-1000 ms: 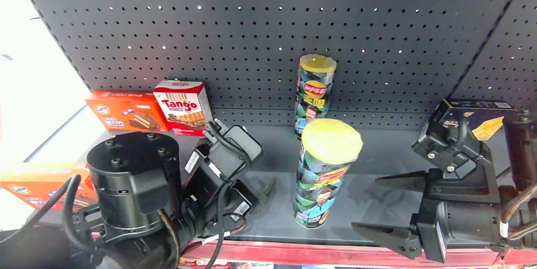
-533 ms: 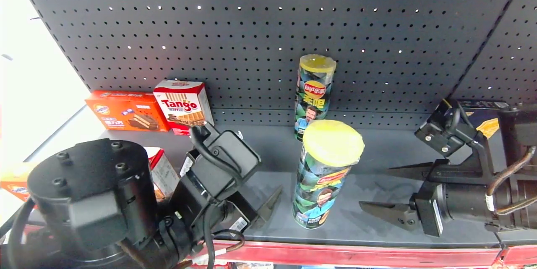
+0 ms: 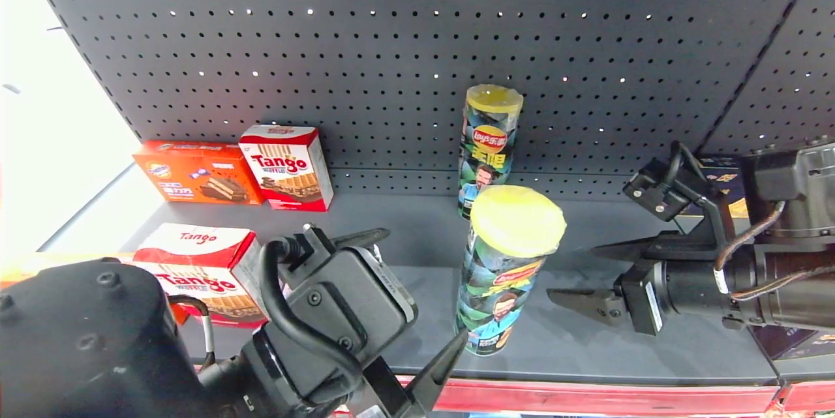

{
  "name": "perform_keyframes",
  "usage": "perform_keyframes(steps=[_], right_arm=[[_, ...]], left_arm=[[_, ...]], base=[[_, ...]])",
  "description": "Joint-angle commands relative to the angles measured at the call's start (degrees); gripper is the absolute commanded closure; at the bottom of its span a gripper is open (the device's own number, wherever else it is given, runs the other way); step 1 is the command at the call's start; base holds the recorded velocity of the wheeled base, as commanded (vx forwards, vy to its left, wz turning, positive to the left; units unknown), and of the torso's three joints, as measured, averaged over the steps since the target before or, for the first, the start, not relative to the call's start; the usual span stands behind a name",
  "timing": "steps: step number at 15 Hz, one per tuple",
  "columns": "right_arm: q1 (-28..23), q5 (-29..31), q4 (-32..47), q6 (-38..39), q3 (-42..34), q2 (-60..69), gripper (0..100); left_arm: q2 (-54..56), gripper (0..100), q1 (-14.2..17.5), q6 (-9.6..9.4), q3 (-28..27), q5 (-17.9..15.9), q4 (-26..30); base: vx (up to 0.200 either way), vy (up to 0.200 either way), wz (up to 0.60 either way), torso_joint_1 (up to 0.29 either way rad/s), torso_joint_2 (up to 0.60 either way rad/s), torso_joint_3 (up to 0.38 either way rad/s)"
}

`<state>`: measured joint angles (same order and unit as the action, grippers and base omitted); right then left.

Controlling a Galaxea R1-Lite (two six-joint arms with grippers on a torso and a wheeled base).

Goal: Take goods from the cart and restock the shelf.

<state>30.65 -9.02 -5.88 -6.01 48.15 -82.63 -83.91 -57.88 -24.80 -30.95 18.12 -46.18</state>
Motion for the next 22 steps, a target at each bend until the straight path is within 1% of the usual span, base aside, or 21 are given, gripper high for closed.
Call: perform_keyframes(steps=[1, 3, 4, 7, 8, 10, 13, 18, 22], right_arm=[[-0.1, 0.0, 0.0, -0.1, 0.1, -0.6, 0], [-0.1, 0.0, 0.0, -0.1, 0.0, -0.6, 0], [-0.1, 0.1, 0.0, -0.1, -0.2, -0.6, 0], [-0.1, 0.0, 0.0, -0.1, -0.3, -0.6, 0], [0.0, 0.0, 0.0, -0.1, -0.3, -0.6, 0], [0.0, 0.0, 0.0, -0.1, -0.3, -0.5, 0], [0.0, 0.0, 0.0, -0.1, -0.5, -0.6, 0], [0.1, 0.0, 0.0, -0.1, -0.9, -0.5, 0], [0.2, 0.0, 0.0, -0.1, -1.0, -0.5, 0]], left_arm=[[-1.3, 0, -0.5, -0.08, -0.1, -0.7, -0.1], [-2.6, 0, -0.3, -0.17, -0.5, -1.0, -0.1], [-3.9, 0, 0.4, -0.52, -1.0, -1.0, -0.1], [-6.7, 0, 1.6, -0.60, -4.1, -0.8, -0.1], [-8.2, 0, 2.9, -1.22, -5.7, -0.7, -0.1], [-8.9, 0, 4.2, -2.36, -6.6, -0.7, -0.1], [-8.9, 0, 4.3, -2.27, -6.3, -0.6, -0.1], [-9.5, 0, 5.9, -2.36, -6.5, -0.6, -0.3], [-9.4, 0, 6.2, -2.36, -6.1, -0.5, -0.5]], base=[[0.000, 0.000, 0.00, 0.000, 0.00, 0.000], [0.000, 0.000, 0.00, 0.000, 0.00, 0.000], [0.000, 0.000, 0.00, 0.000, 0.00, 0.000], [0.000, 0.000, 0.00, 0.000, 0.00, 0.000], [0.000, 0.000, 0.00, 0.000, 0.00, 0.000], [0.000, 0.000, 0.00, 0.000, 0.00, 0.000], [0.000, 0.000, 0.00, 0.000, 0.00, 0.000], [0.000, 0.000, 0.00, 0.000, 0.00, 0.000], [0.000, 0.000, 0.00, 0.000, 0.00, 0.000]])
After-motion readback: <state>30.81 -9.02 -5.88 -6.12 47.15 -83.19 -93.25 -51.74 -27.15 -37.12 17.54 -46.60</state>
